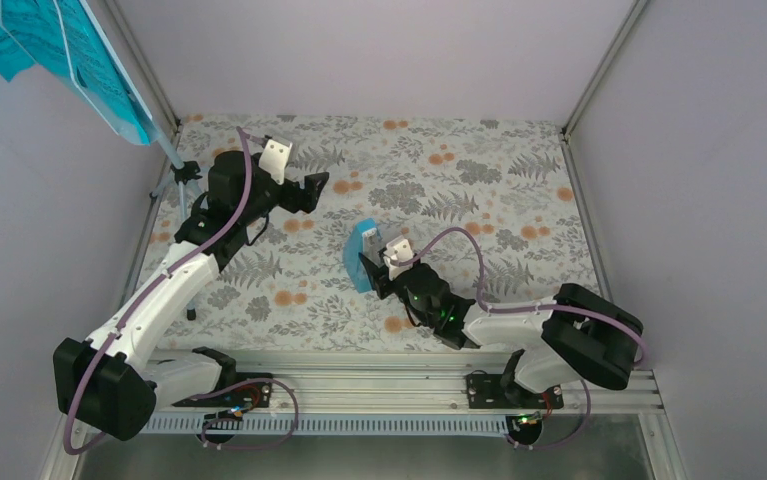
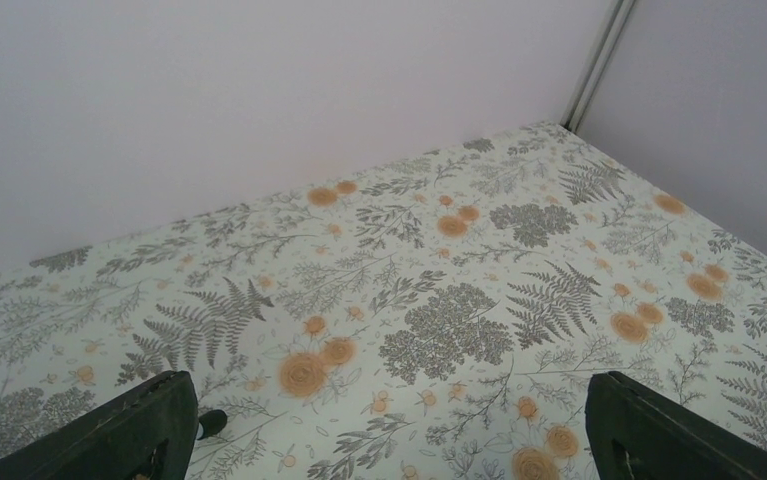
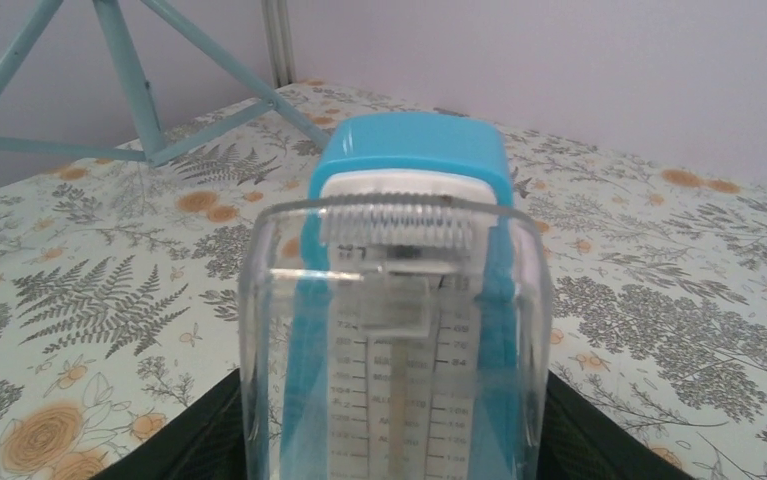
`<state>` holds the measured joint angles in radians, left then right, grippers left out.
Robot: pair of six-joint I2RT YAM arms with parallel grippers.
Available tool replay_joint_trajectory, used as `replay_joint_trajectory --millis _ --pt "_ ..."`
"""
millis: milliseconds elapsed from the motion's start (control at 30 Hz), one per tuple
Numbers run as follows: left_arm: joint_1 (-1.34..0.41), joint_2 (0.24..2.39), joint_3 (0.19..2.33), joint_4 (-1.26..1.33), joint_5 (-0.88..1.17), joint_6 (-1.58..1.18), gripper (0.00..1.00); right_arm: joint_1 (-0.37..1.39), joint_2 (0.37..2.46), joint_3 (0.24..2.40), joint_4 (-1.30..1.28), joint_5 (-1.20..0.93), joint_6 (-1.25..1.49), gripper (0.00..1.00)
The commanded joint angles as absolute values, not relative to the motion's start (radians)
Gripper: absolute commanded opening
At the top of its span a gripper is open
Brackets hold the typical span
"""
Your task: Pack up the instrument practice props
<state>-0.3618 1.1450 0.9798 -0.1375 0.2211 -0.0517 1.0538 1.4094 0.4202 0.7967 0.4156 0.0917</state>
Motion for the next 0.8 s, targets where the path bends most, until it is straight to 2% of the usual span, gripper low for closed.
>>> replay_joint_trajectory --millis 0,333,767 --pt "-0.360 1.137 0.975 -0.130 0.232 -0.035 0.96 1.063 1.425 0.430 0.828 0.496 0.087 0.45" --pt "-0.359 1.141 0.974 -0.130 0.242 -0.033 0.95 1.063 1.435 0.435 0.832 0.465 0.070 0.45" --pt "-0.360 1.147 0.976 -0.131 0.247 -0.032 0.95 1.065 1.337 0.462 0.759 0.454 0.108 0.45"
